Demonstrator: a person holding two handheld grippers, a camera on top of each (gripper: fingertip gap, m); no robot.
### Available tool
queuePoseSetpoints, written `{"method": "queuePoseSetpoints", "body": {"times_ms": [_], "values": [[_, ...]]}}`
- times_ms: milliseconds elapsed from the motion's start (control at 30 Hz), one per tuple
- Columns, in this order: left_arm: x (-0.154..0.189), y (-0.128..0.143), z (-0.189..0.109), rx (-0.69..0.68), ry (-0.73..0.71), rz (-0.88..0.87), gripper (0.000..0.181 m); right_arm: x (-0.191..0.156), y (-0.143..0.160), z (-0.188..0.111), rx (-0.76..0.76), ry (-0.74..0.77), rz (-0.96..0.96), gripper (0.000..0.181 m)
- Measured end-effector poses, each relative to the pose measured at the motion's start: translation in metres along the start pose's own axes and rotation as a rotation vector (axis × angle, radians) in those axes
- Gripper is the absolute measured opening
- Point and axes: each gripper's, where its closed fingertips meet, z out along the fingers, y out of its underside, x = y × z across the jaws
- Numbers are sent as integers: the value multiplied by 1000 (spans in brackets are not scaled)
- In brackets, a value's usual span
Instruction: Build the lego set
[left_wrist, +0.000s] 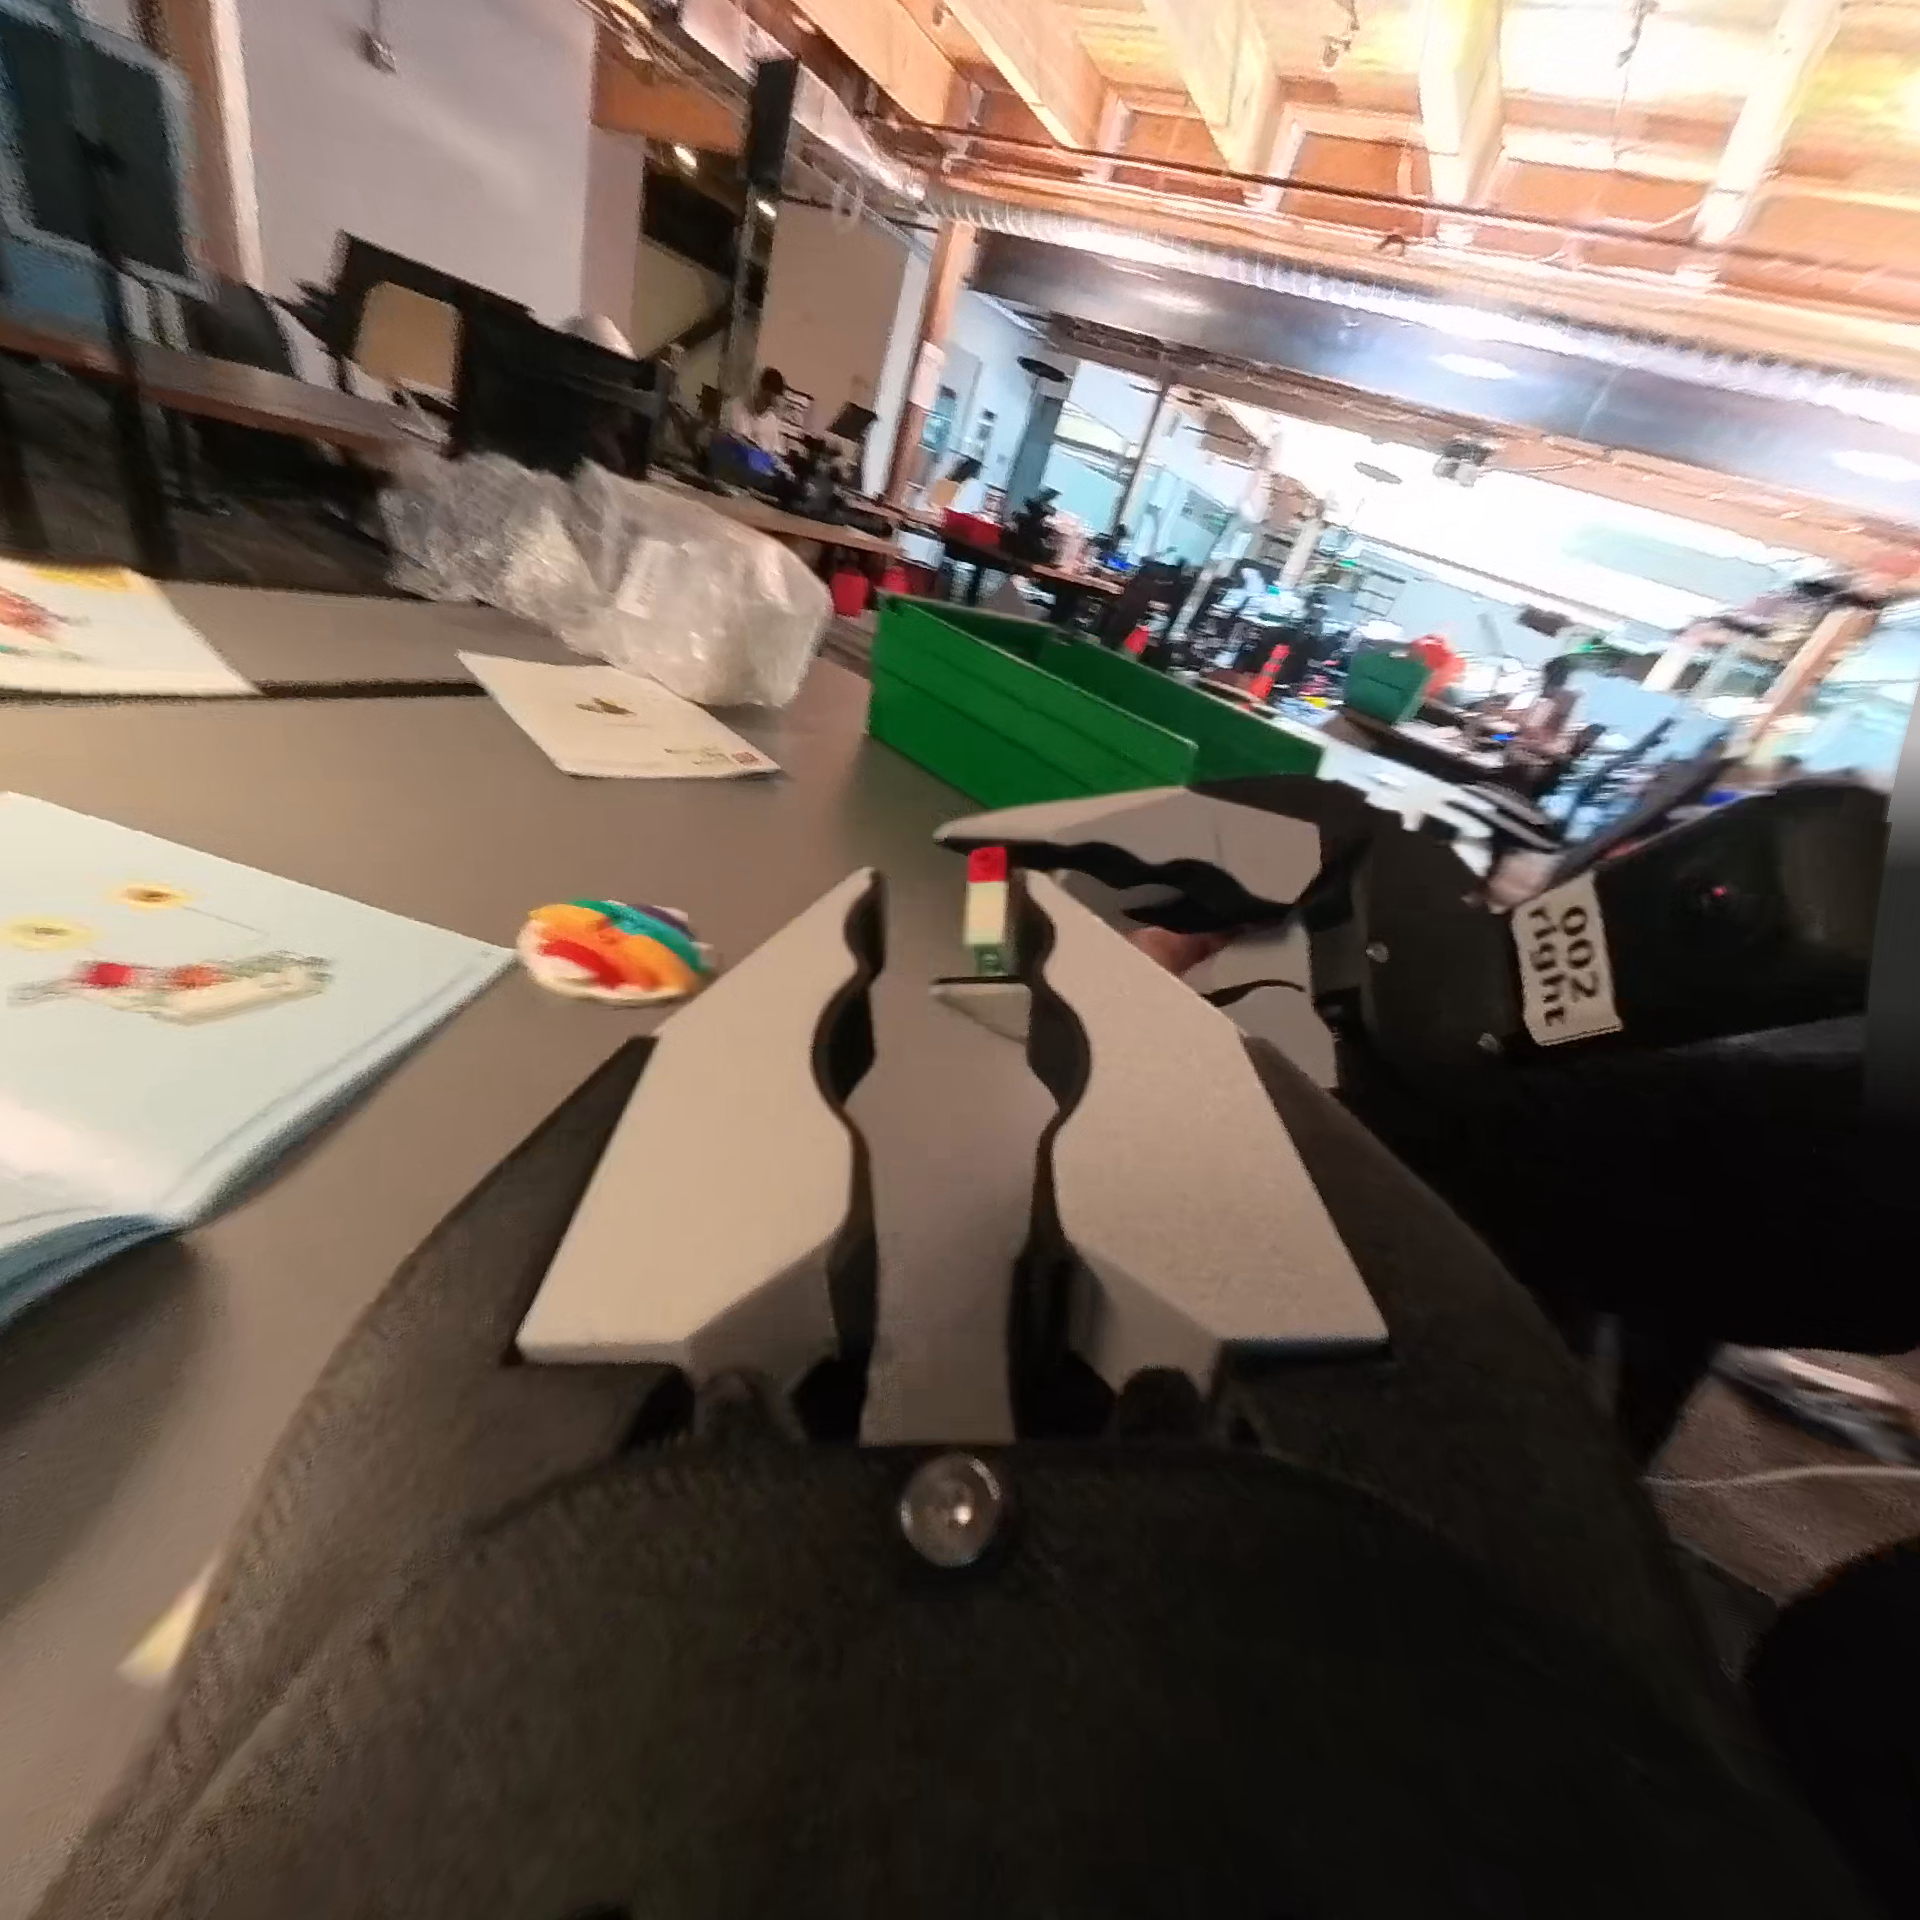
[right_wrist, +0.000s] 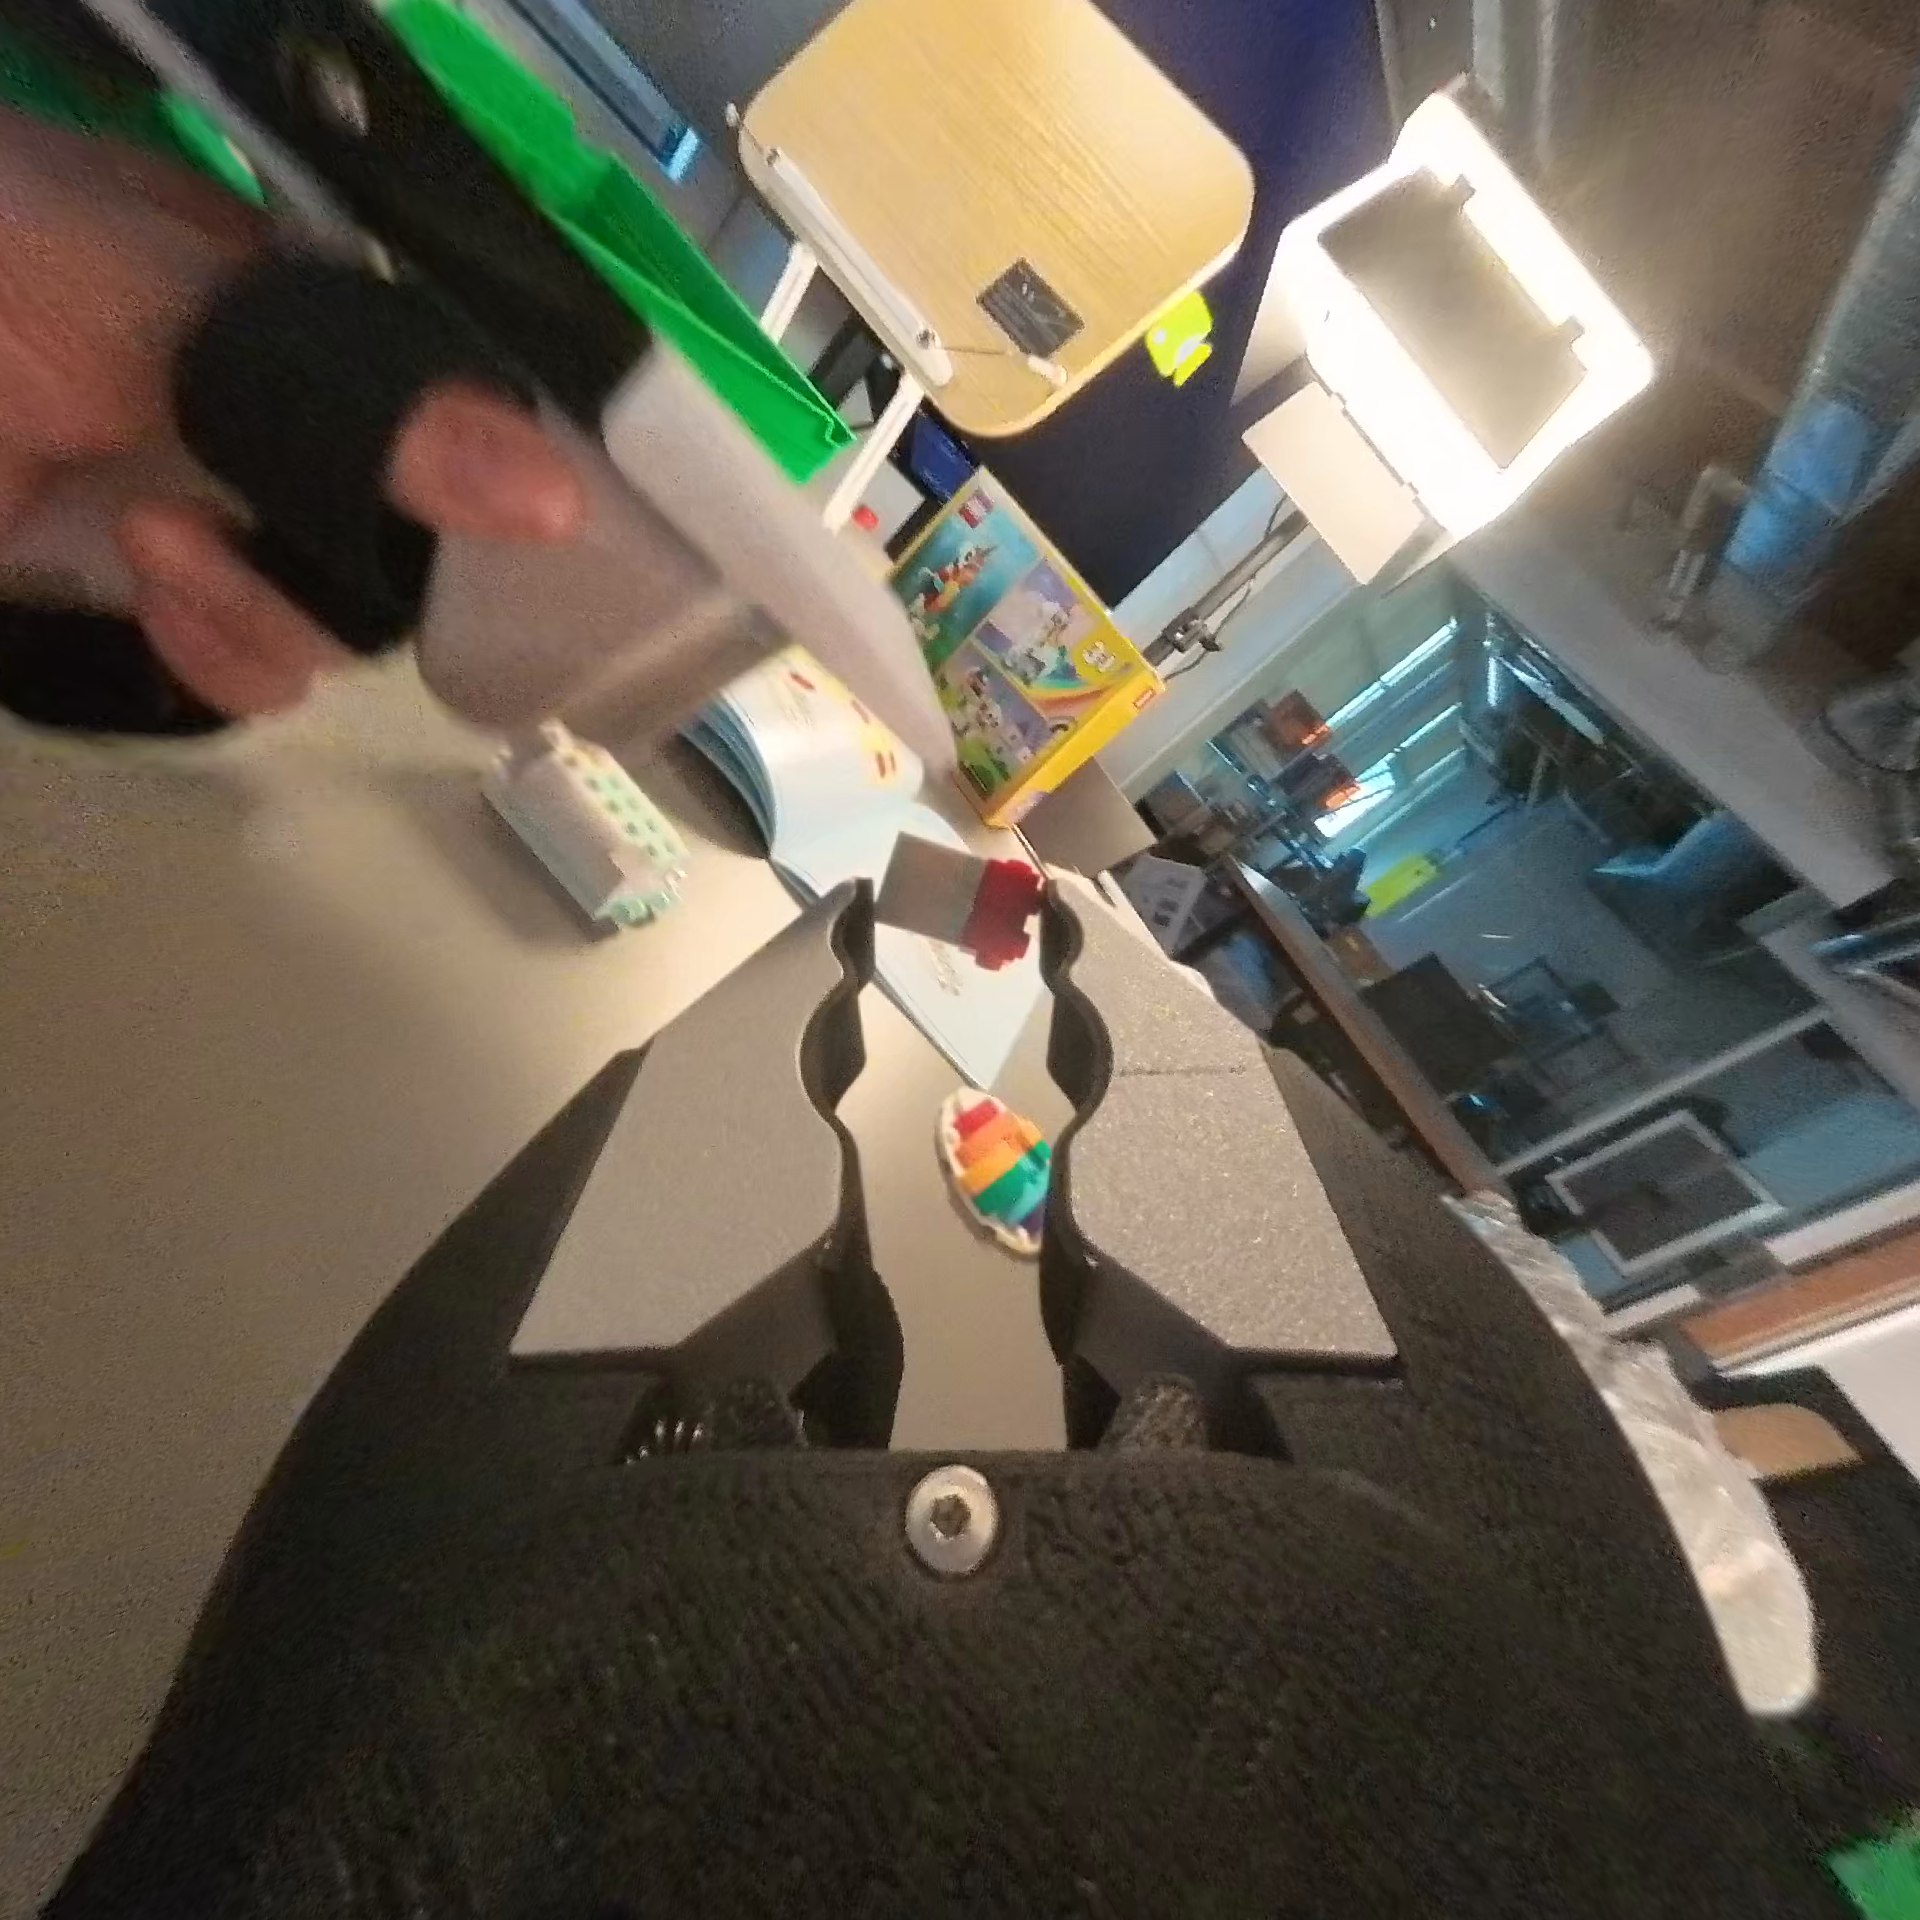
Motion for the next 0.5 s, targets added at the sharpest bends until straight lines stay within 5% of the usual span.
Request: {"method": "queuePoseSetpoints", "body": {"times_ms": [300,500], "values": [[-54,-36,-112,112,-438,455,37,-13,7,13,62,-149,211,30],[-66,-37,-133,130,-508,529,36,-23,-7,41,150,-192,115,30]]}}
